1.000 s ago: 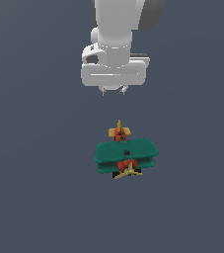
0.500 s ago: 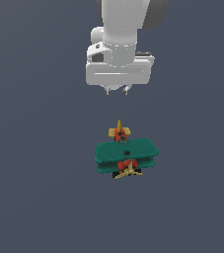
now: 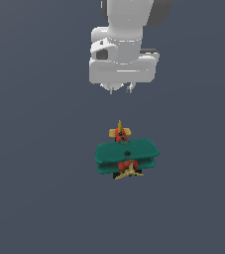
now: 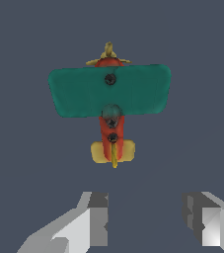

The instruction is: Pick up the object and move it to a goal position.

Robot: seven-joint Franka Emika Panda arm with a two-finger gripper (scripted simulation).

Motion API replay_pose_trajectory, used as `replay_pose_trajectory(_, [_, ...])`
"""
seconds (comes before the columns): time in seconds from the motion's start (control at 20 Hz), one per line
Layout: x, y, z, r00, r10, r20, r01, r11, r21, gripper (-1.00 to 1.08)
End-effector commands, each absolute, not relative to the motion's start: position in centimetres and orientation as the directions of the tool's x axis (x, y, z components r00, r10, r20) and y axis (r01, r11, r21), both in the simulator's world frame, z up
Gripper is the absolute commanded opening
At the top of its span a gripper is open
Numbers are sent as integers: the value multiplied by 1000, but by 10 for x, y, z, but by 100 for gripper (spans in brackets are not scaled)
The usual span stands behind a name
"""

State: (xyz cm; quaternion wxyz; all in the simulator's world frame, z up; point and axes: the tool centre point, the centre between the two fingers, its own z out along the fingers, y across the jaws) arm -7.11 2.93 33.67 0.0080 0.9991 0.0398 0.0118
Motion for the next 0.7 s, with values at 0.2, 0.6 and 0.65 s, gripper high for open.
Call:
replay_pose_trajectory(0.2, [-70, 31, 350, 996, 78, 44, 76, -997, 28, 28])
replay_pose_trajectory(0.6, [-67, 35, 384, 992, 72, 99, 66, -996, 60, 28])
replay_pose_trajectory(0.65, [-67, 36, 390, 992, 71, 108, 64, -996, 66, 28])
